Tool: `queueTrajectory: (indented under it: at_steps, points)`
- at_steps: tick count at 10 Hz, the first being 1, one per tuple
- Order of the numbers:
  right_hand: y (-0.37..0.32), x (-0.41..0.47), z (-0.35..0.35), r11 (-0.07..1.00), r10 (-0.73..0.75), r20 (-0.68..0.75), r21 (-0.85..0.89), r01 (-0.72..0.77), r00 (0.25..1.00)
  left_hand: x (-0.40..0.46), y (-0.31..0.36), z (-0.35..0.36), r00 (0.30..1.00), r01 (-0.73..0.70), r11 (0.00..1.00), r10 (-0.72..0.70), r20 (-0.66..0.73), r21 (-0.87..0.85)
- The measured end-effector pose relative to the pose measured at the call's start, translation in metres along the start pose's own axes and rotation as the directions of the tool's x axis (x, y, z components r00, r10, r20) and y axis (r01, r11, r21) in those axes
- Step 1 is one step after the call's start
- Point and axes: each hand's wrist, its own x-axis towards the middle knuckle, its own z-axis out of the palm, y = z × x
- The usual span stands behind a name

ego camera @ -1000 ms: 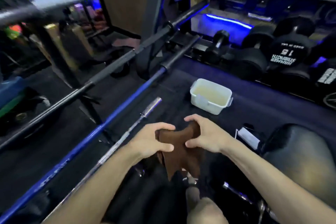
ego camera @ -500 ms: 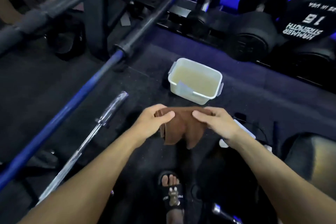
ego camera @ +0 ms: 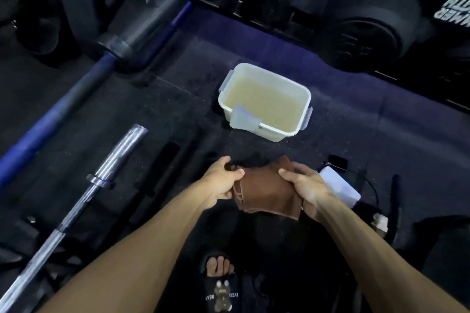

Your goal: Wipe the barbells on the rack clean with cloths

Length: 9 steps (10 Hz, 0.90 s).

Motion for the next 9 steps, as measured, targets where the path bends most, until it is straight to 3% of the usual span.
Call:
queueTrajectory:
  at_steps: [1,2,3,4,5,6,7,8,9]
  points:
    - [0.005,0.002,-0.005,0.974,0.043,0.07,-0.226,-0.026,0.997,0.007,-0.007,0.007,0.997,0.031,0.991,-0.039,0.061,0.127]
    - [0.009,0.002,-0.011,0.918,0.039,0.198,-0.393,0.043,0.979,0.007,-0.015,0.009,0.987,-0.013,0.976,-0.022,0.158,0.217]
    - [0.016,0.002,-0.007,0.765,0.035,0.315,-0.619,0.178,0.948,0.01,-0.02,0.009,0.975,-0.163,0.836,0.055,0.217,0.523]
    - [0.016,0.005,-0.002,0.339,-0.102,0.289,-0.889,0.307,0.952,0.019,-0.02,0.01,0.978,-0.204,0.684,0.177,0.112,0.701]
    - [0.004,0.007,-0.004,0.259,-0.202,0.252,-0.918,0.299,0.947,0.029,-0.014,0.007,0.96,-0.263,0.638,0.248,0.129,0.724]
    - [-0.009,0.015,-0.003,0.687,-0.155,0.237,-0.672,0.277,0.959,0.038,0.0,-0.001,0.953,-0.297,0.793,0.285,0.107,0.533]
    - [-0.028,0.025,-0.003,0.795,-0.265,0.152,-0.524,0.305,0.952,0.045,0.009,-0.006,0.935,-0.325,0.843,0.354,0.013,0.428]
    - [-0.038,0.034,-0.005,0.681,-0.202,0.04,-0.712,0.17,0.979,0.04,0.019,-0.014,0.934,-0.294,0.849,0.353,-0.056,0.44]
    - [-0.034,0.033,-0.016,0.62,-0.193,-0.034,-0.779,0.095,0.981,0.021,0.009,-0.028,0.905,-0.296,0.854,0.394,-0.159,0.428]
